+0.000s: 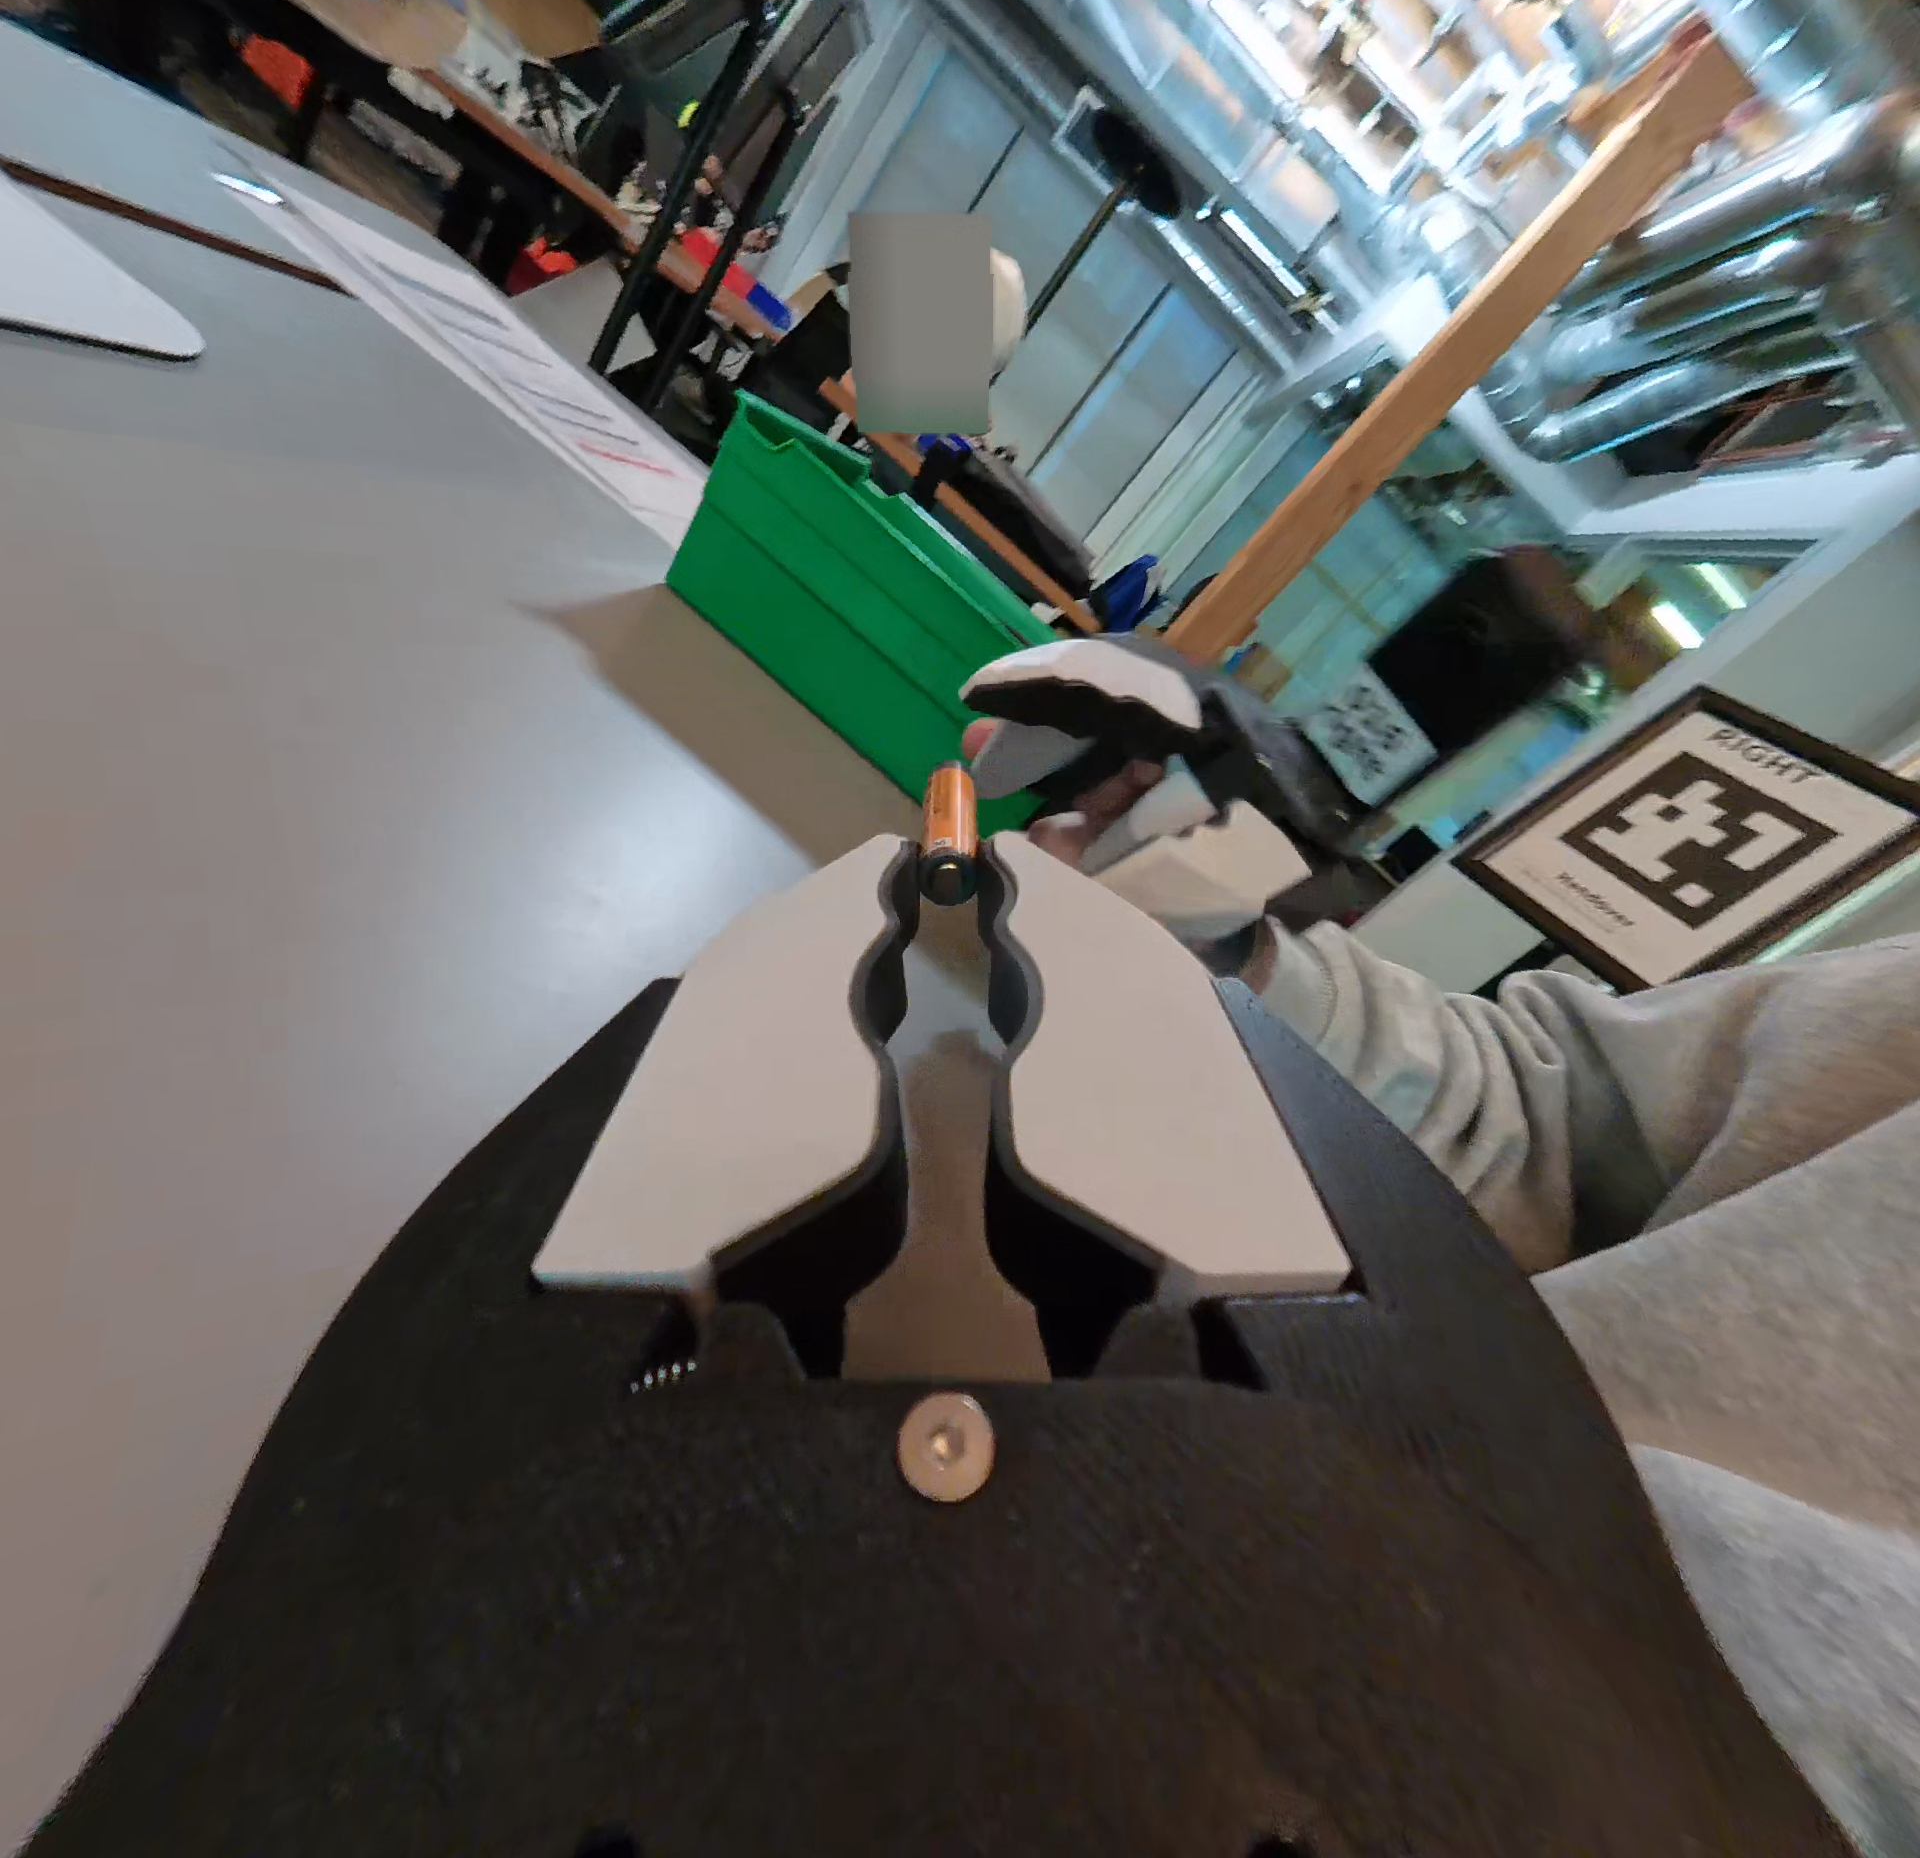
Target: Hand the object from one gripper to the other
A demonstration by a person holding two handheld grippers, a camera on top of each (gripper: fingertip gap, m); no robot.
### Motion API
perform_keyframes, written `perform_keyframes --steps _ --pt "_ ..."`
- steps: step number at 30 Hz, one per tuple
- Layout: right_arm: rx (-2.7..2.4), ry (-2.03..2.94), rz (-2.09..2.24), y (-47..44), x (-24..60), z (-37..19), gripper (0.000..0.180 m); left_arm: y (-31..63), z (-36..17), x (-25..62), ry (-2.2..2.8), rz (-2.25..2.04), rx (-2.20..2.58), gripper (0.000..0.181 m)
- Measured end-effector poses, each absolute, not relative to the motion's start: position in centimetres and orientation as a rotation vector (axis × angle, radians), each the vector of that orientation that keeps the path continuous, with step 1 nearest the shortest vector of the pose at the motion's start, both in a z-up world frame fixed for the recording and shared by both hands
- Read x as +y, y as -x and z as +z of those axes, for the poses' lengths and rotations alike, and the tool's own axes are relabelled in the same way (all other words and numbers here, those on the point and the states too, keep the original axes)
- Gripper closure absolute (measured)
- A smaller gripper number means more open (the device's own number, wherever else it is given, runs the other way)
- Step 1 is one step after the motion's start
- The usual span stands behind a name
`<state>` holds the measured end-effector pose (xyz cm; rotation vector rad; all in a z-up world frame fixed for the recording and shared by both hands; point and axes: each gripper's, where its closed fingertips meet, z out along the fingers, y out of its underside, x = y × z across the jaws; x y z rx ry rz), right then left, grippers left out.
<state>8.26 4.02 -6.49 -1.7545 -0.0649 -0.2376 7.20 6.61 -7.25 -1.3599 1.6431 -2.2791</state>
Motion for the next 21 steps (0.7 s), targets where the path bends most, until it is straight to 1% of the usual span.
perform_keyframes --steps 2,4,6,7,12,15,21 --pt "0.026 1.652 0.080 -7.6 3.7 -5.4 0.132 -6.7 -6.4 6.4 1.287 -2.342 1.645 0.170" --pt "0.132 1.577 0.390 -7.2 3.4 -5.0 0.133 -6.3 -6.0 5.9 1.230 -2.367 1.675 0.170" --pt "0.195 1.544 0.602 -6.8 3.3 -5.1 0.136 -5.8 -5.7 5.4 1.173 -2.399 1.707 0.170" --pt "0.204 1.533 0.654 -6.7 3.3 -5.1 0.141 -5.6 -5.6 5.1 1.152 -2.412 1.721 0.170" --pt "0.157 1.577 0.660 -5.7 3.4 -5.4 0.153 -4.9 -5.5 4.0 1.086 -2.432 1.783 0.170" --pt "0.142 1.580 0.682 -5.2 3.5 -5.4 0.168 -4.7 -5.5 3.5 1.064 -2.441 1.806 0.170" --pt "0.144 1.579 0.696 -5.0 3.5 -5.3 0.169 -4.7 -5.4 3.5 1.044 -2.446 1.803 0.170"
